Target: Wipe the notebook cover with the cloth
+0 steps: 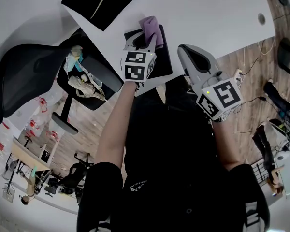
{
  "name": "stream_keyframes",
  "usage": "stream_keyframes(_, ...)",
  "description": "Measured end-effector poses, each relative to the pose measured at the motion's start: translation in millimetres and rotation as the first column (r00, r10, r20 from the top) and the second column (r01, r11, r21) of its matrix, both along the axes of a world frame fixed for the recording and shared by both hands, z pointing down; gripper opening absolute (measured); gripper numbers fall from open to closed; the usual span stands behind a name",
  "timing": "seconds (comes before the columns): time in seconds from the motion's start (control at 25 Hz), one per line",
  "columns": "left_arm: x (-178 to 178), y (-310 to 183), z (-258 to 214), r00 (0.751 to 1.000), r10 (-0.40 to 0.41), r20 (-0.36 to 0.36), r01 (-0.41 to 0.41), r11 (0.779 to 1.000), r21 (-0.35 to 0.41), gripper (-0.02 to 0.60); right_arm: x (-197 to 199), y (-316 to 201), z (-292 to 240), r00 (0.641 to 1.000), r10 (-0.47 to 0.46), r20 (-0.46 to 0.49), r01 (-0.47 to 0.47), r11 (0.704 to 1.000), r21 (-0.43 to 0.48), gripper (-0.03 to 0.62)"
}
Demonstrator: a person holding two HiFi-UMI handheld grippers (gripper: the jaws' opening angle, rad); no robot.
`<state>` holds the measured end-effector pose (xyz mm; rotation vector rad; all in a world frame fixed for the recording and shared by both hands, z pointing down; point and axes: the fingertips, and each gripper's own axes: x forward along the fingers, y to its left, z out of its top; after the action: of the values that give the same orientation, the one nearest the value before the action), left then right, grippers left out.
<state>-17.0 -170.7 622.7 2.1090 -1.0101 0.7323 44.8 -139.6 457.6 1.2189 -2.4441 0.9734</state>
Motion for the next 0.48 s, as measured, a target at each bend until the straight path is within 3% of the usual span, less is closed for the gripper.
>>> stream_keyframes(0.48, -26.2, 3.5, 0.3, 0.999, -0.029, 0.017, 0.029, 1.000, 0.007, 0.084, -14.7, 4.4, 0.3, 1.000, -0.013, 0.004, 0.013, 1.000, 0.001, 0.005)
